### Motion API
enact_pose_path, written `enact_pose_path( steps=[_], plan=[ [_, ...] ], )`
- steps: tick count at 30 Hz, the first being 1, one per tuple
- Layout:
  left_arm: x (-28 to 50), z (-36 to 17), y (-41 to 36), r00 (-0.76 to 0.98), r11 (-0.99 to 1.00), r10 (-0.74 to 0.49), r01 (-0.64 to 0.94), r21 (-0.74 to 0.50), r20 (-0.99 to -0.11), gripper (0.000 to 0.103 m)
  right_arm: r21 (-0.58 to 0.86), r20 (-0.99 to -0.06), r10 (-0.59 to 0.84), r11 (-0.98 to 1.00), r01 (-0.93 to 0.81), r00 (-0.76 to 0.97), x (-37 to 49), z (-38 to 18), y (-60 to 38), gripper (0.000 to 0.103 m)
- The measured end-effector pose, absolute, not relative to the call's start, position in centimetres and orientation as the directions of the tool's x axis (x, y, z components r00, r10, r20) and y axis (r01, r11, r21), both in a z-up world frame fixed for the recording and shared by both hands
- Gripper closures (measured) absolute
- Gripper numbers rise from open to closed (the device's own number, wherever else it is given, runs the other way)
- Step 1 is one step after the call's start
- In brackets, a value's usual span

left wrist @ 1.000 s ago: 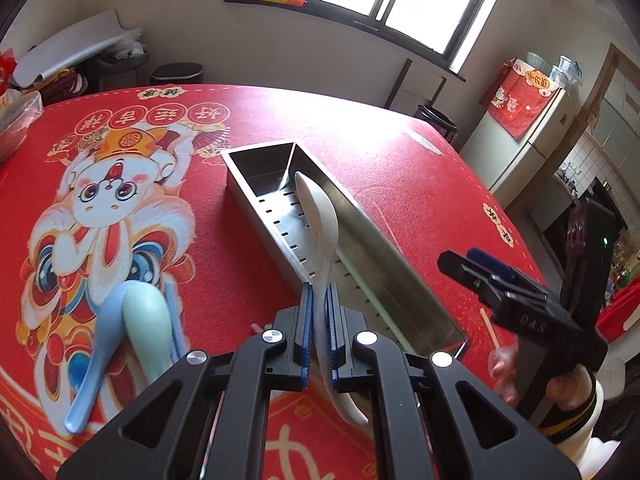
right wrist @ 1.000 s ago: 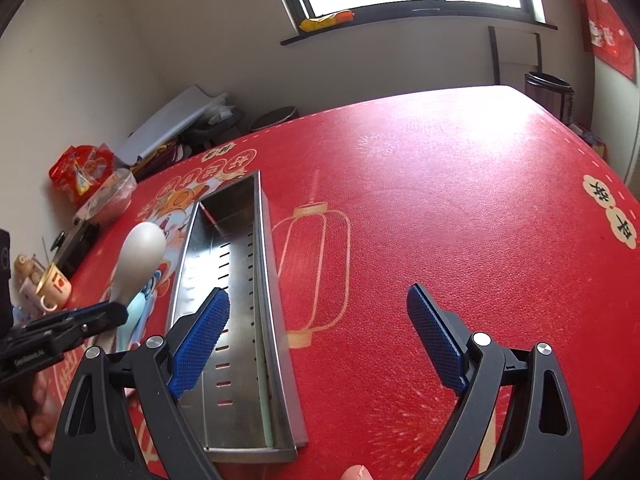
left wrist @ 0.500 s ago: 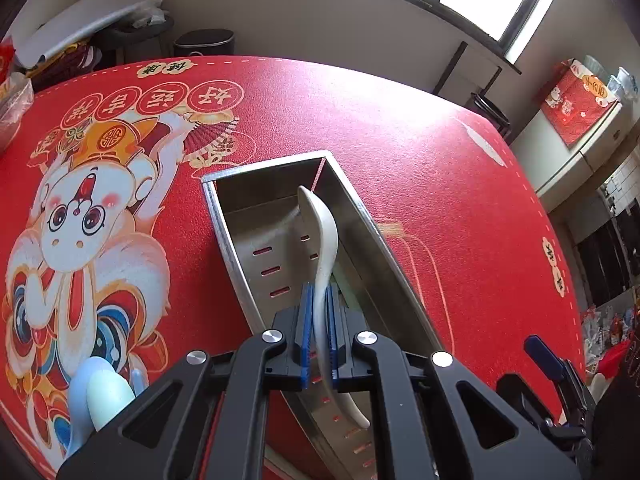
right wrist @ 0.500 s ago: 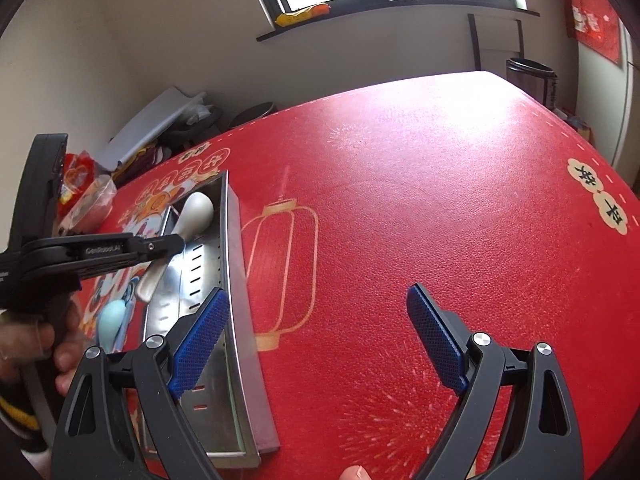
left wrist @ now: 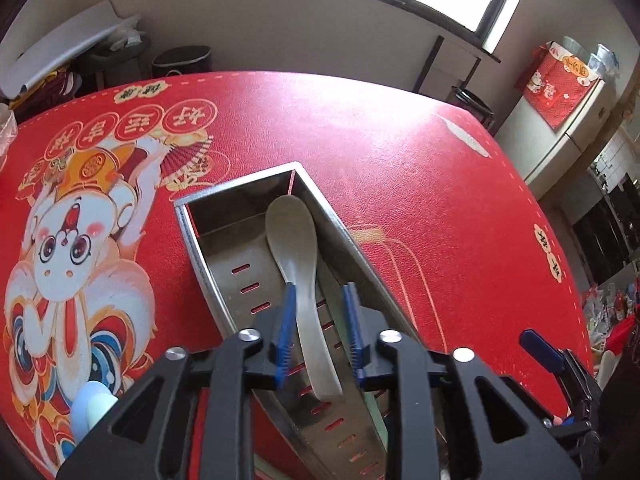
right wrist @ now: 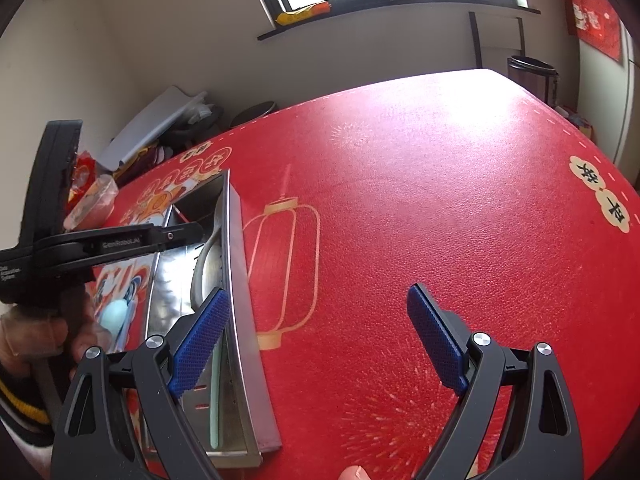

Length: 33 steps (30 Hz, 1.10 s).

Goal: Organize utensils
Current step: 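Lower the white spoon into the steel tray and open the left tool, then withdraw the left tool and move the right tool toward the pink spoon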

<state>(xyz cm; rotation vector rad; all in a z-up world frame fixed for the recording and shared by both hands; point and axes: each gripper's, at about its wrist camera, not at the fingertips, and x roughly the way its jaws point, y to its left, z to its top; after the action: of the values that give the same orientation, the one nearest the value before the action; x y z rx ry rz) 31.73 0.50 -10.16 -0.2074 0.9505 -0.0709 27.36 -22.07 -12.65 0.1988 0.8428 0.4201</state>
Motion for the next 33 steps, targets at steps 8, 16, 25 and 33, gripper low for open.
enact_pose_path(
  steps=[8,16,25,33],
  plan=[
    [24.3,-6.4,3.5,0.710,0.990,-0.110,0.013,-0.143,-0.696,0.007,0.359,-0.630,0.479,0.878,-0.318,0.612,26.6,-12.2,-22.1,0.016],
    [16.5,-7.4,7.4,0.709,0.997,-0.050,-0.006,-0.077,-0.704,0.006,0.366,-0.527,0.520,0.853,-0.373,0.672,24.5,-10.4,-21.4,0.016],
    [8.4,-8.2,9.0,0.795,0.998,0.024,0.016,0.060,-0.606,0.006,0.311,-0.551,0.533,0.845,-0.435,0.642,19.2,-9.3,-18.1,0.016],
    [5.6,-9.5,12.3,0.813,1.000,0.021,-0.015,0.015,-0.582,0.006,0.291,-0.569,0.560,0.822,-0.489,0.603,15.4,-8.3,-14.5,0.016]
  ],
)
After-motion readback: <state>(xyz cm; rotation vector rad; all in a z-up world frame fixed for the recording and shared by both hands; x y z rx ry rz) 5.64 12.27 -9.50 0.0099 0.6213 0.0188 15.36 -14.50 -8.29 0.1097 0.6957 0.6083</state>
